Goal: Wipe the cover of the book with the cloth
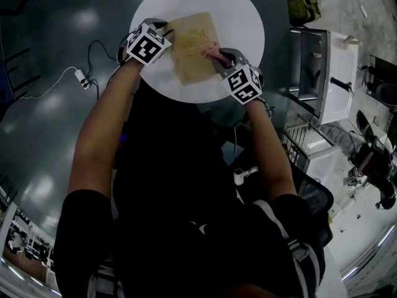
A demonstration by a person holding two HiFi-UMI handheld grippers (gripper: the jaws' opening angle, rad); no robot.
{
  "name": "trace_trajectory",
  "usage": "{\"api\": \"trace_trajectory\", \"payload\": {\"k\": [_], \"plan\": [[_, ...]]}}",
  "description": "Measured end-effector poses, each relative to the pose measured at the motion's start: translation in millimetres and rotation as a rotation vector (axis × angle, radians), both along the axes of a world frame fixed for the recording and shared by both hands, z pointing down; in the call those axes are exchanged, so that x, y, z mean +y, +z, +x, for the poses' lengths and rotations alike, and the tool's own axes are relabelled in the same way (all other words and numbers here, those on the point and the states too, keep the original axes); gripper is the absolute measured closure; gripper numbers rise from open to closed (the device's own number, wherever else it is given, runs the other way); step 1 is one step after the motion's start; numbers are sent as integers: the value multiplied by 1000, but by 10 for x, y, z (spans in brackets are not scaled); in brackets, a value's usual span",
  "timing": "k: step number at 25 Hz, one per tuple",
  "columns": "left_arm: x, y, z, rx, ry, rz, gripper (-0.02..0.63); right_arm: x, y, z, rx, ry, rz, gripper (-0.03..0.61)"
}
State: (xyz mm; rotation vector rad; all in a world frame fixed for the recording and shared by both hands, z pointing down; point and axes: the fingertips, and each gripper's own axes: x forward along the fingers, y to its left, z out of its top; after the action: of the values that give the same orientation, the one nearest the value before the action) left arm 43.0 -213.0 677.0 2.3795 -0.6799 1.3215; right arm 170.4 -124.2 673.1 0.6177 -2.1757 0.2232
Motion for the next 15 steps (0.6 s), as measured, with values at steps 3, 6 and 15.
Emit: {"api": "trace_trajectory", "payload": {"k": [3,6,15], "plan": [[2,-11,0,1,-4,8,494,196,-7,56,-5,14,-17,540],[27,-15,8,-1,-2,17,499,418,-13,120,-6,28,-36,540],[58,10,6,-2,-1,21,507,977,93,320,40,32,-176,540]]}}
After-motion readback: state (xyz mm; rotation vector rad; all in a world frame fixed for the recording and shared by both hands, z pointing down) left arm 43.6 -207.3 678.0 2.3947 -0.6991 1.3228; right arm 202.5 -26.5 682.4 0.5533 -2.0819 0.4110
